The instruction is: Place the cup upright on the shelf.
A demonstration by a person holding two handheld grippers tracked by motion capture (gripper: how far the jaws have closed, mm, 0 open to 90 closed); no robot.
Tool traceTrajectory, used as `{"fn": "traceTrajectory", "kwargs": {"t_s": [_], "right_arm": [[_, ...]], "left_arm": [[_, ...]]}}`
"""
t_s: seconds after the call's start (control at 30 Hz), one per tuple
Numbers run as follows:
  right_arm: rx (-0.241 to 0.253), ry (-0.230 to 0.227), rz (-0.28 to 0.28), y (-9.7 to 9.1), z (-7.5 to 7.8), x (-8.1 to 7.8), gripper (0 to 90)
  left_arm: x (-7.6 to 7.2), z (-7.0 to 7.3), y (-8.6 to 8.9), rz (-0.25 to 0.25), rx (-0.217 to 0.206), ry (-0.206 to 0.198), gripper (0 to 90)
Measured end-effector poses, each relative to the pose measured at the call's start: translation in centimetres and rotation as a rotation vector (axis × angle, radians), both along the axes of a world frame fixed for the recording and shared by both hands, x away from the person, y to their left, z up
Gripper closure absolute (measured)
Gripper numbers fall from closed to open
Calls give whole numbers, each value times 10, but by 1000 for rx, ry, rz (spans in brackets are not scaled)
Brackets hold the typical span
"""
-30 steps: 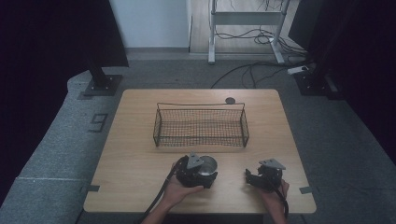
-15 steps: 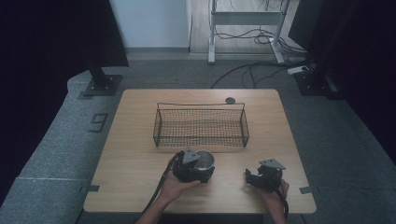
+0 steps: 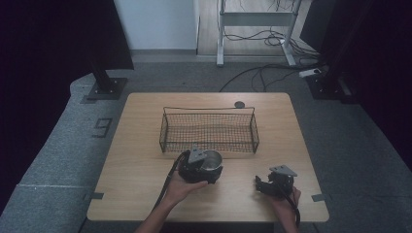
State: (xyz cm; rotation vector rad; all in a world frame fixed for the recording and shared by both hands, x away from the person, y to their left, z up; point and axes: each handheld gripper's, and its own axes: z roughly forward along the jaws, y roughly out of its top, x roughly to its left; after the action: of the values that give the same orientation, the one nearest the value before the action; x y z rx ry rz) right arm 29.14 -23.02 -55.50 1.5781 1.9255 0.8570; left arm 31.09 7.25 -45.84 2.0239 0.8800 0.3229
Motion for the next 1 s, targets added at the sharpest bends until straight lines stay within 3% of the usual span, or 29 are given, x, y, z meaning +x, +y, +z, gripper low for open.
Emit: {"fn": "traceTrajectory", "kwargs": {"t_s": [1.0], "right_arm": [[1,0,-1,0,0,0,133]], "left_arm": [[21,32,2,-22,-26,-11,179]]}}
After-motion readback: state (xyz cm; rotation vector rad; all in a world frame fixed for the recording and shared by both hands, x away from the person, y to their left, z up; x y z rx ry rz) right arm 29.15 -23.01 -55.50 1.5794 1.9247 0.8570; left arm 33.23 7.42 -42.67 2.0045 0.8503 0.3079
